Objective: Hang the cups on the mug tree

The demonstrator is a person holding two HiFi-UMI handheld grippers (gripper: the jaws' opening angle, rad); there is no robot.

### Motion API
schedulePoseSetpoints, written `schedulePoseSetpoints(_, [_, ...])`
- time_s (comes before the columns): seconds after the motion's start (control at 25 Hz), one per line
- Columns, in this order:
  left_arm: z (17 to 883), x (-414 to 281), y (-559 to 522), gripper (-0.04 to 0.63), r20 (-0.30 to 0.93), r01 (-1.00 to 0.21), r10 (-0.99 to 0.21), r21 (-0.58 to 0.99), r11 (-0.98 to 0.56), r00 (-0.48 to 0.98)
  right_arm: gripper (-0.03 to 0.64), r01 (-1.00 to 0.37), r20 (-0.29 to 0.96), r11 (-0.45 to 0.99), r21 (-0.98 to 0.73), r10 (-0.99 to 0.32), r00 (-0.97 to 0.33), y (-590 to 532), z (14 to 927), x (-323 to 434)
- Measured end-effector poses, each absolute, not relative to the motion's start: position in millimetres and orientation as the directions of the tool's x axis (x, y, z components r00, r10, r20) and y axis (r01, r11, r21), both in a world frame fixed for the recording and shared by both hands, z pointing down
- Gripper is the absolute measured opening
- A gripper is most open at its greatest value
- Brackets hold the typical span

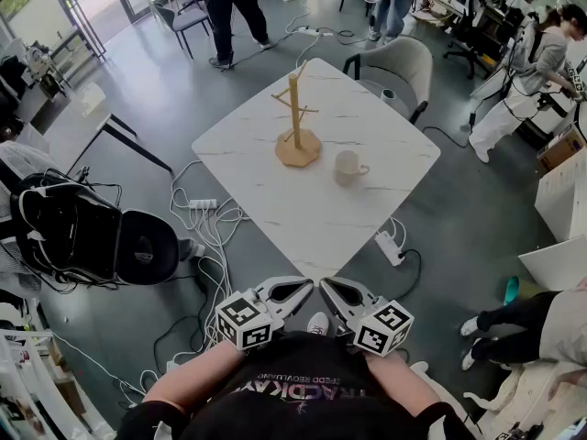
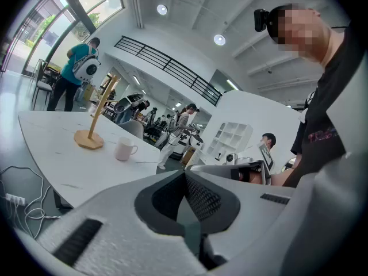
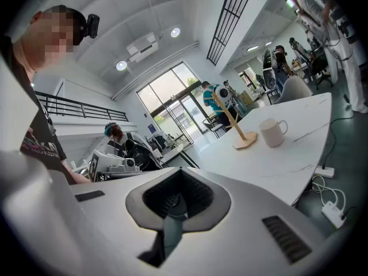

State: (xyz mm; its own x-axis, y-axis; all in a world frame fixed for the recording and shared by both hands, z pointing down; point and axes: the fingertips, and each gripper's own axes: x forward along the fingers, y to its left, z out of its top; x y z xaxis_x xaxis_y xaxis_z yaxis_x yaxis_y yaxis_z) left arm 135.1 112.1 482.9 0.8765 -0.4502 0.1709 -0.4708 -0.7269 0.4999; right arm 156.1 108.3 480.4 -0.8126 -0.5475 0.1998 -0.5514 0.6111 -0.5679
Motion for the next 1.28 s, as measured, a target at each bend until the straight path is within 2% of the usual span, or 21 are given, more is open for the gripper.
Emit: schedulePoseSetpoints(1.28, [482.1, 133.5, 112.4, -0.003, 0.172, -0.468, -0.447, 0.505, -0.725, 0.878, 0.009, -0.548, 0.194, 0.616, -0.566, -0.547, -0.814, 105.1, 476.4, 154.6])
